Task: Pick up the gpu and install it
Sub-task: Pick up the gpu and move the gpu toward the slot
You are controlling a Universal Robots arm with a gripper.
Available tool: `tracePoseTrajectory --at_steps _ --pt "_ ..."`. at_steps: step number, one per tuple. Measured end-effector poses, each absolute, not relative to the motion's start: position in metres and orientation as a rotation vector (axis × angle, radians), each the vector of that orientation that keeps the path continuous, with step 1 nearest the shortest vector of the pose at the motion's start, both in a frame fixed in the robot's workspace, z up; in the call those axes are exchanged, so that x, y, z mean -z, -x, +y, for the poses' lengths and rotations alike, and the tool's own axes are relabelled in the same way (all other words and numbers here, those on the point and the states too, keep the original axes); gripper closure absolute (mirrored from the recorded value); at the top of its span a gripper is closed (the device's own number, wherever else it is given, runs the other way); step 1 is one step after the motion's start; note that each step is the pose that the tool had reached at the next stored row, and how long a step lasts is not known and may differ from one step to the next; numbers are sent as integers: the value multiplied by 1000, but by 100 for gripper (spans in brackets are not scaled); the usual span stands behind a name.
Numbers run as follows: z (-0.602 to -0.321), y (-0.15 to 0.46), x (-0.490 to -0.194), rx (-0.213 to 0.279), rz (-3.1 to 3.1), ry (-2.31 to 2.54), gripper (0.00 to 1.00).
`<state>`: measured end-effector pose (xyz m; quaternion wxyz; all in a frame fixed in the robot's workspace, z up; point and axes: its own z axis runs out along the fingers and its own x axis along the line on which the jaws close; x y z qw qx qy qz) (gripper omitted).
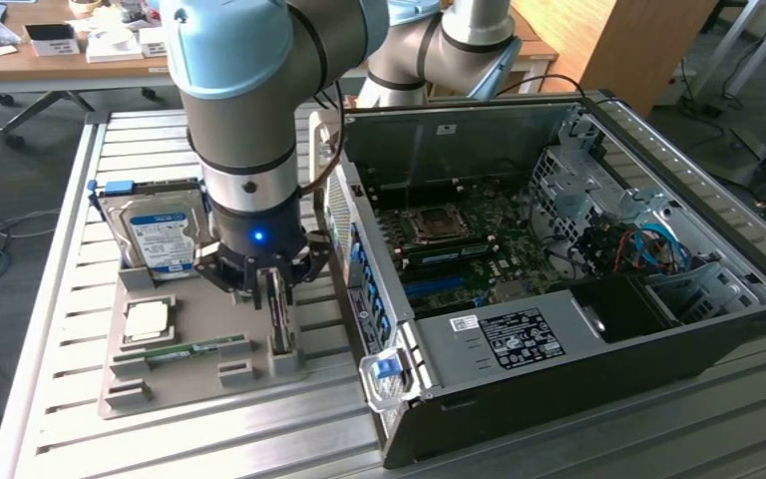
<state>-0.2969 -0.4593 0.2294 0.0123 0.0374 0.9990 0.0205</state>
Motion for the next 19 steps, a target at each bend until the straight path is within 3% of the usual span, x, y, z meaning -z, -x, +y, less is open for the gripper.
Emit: tracePoseTrajectory --at_steps 19 --pt "-459 294 -227 -64 3114 -117 58"
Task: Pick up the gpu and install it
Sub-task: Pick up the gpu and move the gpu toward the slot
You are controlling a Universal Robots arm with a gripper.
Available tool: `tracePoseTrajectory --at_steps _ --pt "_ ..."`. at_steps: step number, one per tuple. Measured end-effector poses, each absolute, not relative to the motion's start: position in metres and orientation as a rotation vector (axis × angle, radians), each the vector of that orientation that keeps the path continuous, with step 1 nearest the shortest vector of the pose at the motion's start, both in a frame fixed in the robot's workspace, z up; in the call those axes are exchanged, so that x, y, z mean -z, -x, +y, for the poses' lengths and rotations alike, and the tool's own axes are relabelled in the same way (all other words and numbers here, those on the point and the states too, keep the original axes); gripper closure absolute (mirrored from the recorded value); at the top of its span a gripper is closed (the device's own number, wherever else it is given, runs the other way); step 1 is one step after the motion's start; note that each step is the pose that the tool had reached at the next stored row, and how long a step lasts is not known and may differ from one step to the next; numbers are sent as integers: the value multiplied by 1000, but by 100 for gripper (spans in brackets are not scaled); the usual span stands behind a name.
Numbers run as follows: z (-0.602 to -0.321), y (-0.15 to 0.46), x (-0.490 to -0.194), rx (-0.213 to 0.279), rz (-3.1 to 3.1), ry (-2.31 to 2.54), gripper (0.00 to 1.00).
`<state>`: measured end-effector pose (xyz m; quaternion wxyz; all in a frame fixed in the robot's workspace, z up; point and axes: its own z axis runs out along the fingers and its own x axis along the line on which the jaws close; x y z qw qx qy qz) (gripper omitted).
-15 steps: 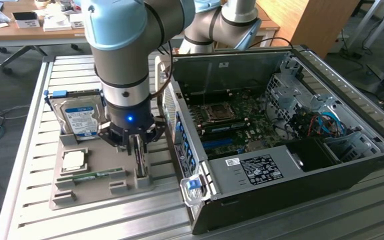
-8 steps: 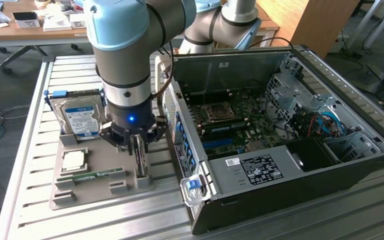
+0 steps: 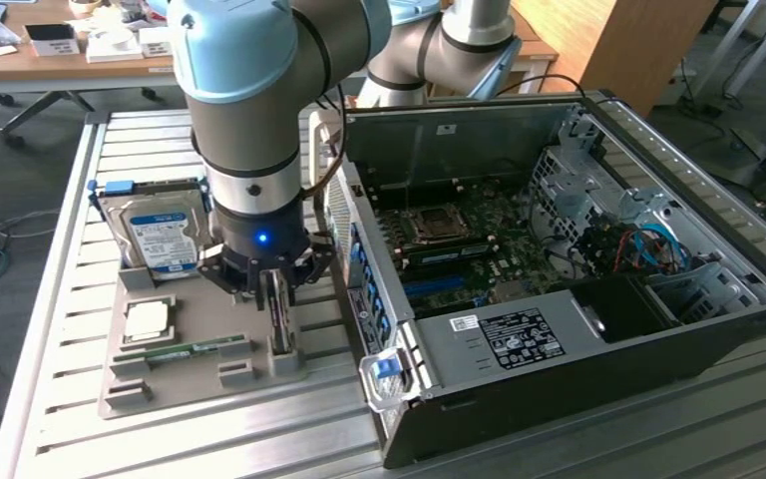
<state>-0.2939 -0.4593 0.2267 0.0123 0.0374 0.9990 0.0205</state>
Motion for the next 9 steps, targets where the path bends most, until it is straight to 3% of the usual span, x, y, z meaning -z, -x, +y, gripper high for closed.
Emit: tracePoseTrajectory --at_steps 9 --pt "-456 294 -227 -64 3114 -117 58"
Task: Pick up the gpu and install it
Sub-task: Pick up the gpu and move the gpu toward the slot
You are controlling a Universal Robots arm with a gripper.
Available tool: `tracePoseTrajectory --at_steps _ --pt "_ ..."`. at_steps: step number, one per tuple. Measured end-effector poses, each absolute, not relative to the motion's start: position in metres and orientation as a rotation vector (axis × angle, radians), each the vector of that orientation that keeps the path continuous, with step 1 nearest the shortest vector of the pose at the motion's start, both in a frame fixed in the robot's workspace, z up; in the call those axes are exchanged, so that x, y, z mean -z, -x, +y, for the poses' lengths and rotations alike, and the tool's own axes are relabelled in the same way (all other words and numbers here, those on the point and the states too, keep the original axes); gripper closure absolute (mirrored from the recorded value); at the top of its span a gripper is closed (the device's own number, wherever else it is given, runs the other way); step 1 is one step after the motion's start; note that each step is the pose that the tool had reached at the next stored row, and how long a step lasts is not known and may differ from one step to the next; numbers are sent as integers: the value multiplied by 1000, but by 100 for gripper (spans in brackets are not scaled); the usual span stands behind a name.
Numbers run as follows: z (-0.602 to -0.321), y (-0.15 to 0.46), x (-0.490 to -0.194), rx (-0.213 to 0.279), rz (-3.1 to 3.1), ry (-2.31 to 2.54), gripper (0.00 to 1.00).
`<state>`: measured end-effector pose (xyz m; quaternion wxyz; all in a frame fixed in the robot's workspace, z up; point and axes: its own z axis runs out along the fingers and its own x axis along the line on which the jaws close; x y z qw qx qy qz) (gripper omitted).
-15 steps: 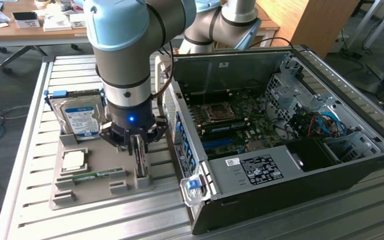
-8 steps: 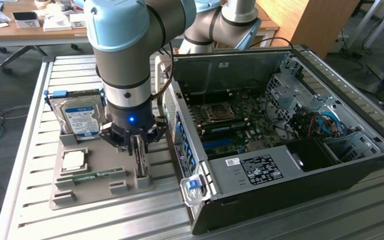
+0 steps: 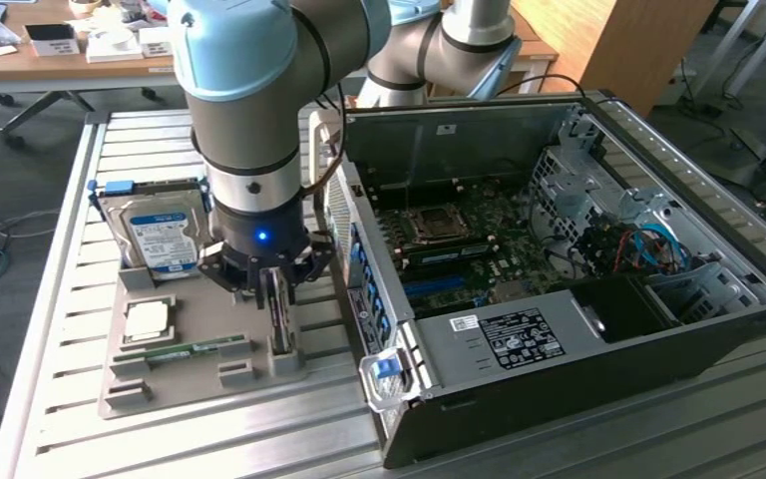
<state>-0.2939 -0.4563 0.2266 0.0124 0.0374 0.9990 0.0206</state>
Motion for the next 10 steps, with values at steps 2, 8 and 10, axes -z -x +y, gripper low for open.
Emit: tracePoseTrajectory --at_steps 2,8,10 --pt "-456 294 -227 -64 3114 -116 58" --pt "-456 294 -227 -64 3114 -116 58" --pt "-456 294 -227 -64 3114 -117 58"
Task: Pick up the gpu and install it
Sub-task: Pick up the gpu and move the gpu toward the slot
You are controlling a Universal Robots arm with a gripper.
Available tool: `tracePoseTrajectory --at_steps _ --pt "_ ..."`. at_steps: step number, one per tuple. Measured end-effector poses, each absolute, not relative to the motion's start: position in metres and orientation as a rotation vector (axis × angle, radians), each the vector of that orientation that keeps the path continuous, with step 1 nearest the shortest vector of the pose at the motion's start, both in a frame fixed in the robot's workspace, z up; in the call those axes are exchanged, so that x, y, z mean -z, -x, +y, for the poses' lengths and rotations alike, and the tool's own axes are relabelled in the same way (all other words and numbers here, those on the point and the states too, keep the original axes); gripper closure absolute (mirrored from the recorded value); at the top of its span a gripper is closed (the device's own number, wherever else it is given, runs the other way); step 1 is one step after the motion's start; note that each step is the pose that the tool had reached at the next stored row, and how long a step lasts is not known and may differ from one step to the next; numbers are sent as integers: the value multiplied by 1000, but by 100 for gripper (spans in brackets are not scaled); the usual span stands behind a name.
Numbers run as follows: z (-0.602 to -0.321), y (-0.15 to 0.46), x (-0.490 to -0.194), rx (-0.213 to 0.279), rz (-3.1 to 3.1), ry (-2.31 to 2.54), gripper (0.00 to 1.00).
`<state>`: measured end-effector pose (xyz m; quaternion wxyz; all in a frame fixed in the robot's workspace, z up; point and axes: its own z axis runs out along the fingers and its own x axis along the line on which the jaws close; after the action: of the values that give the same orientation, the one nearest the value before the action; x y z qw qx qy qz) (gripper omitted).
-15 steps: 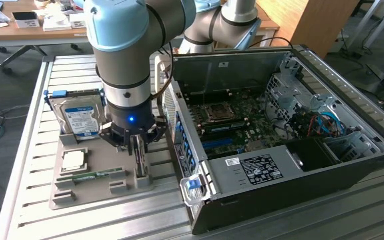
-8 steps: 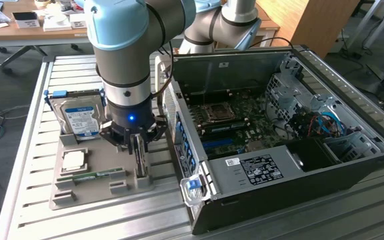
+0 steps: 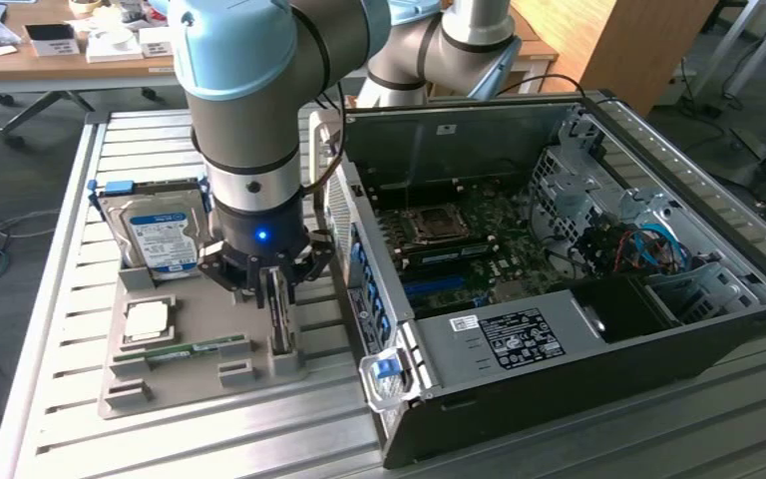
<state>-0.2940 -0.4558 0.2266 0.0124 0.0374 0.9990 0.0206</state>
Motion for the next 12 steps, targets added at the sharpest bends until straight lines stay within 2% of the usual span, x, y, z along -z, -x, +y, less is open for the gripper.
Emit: tracePoseTrajectory --at_steps 4,5,12 --pt "-456 294 -227 -64 3114 -117 60" --pt "-456 294 -227 -64 3114 -117 67" --pt "-456 294 -227 -64 3114 -117 67"
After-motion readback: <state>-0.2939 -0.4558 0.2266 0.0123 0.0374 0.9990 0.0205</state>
